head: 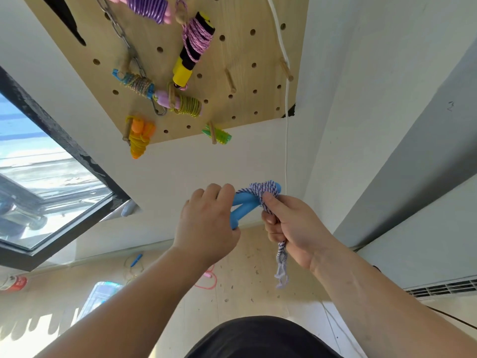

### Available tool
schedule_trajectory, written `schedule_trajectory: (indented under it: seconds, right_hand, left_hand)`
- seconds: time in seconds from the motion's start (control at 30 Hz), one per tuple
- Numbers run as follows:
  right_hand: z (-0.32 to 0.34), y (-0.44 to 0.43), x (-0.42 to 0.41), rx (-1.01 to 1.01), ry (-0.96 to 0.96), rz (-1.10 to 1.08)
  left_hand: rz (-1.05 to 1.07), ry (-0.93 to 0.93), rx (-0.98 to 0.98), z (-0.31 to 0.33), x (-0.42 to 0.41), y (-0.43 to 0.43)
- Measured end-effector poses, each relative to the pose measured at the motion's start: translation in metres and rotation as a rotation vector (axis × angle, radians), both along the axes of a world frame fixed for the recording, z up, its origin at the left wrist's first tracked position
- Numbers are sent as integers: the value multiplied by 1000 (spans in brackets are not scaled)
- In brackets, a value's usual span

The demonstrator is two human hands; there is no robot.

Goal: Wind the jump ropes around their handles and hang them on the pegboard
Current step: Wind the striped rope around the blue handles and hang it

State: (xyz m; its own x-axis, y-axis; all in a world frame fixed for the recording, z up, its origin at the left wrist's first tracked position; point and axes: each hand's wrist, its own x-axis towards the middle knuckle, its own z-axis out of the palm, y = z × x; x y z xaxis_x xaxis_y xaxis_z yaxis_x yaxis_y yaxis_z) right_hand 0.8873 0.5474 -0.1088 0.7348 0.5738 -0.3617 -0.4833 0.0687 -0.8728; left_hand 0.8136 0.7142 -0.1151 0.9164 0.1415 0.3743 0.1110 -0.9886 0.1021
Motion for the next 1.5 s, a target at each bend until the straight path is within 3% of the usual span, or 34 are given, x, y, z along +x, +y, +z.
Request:
schedule_trajectory:
  seconds: [0.33, 0.4, 0.6, 0.8, 0.87, 0.97, 1.13, 1.27, 1.5]
  right_hand:
    - [-9, -5, -3, -260, -486, -10]
    - [-6, -11, 3, -333, -562, 44]
    - [5, -28, 13, -301, -602, 79]
    - [10, -34, 21, -504, -760, 178]
    - [12, -33, 18, -494, -789, 142]
    - [18, -32, 15, -347, -714, 123]
    - [20, -36, 22, -139, -662, 153]
    - [16, -33, 29, 12, -503, 193]
    - [2, -19, 26, 10, -480, 182]
  left_hand:
    - [299, 264, -1155, 12, 5, -10]
    - [304, 344, -1302, 13, 4, -5]
    - [262, 463, -1605, 20, -2, -4]
    - [270, 420, -1630, 19, 2, -6]
    - [245, 416, -1733, 20, 1, -8]
    - [117, 497, -1956, 22, -1, -10]
    - [-211, 808, -2230, 25, -5, -4]
    - [-389, 1012, -2395, 15, -7, -8]
    - [-622, 1073, -2552, -4, -6, -17]
